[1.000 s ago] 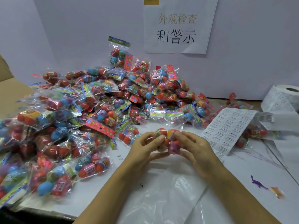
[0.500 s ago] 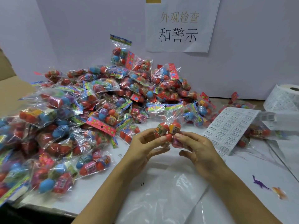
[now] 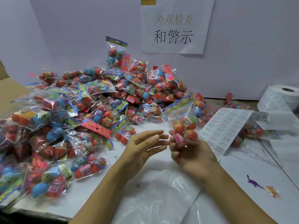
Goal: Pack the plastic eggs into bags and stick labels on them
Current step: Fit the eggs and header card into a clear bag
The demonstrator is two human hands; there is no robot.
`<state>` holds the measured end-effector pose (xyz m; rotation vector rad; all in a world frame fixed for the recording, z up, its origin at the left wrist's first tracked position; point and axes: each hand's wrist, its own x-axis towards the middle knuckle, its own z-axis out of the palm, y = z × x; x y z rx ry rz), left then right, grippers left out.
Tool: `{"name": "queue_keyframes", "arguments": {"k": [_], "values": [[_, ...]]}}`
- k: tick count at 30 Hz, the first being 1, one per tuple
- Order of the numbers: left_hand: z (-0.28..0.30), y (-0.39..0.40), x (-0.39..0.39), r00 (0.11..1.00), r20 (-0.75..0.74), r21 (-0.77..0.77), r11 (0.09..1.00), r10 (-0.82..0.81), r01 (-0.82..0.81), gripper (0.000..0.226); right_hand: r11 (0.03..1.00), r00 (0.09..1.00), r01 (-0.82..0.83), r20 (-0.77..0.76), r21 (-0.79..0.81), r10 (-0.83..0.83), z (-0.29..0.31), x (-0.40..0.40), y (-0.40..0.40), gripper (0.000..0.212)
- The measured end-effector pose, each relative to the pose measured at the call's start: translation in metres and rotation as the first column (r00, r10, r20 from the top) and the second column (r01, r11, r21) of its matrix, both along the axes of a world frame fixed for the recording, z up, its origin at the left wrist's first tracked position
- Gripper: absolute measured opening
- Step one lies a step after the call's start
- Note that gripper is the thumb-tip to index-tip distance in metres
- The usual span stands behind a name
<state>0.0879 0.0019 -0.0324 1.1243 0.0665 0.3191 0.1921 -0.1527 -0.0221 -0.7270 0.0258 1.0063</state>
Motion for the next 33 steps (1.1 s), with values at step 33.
{"name": "queue_keyframes", "arguments": {"k": [33], "values": [[0.005,0.023,-0.001,0.990,0.103,-0.672,0.741,0.097,-0.003,0.086,0.998,0.946,0.054,0.322,-0.038,-0.039,0.004,-0.017,0.002,0.033]]}}
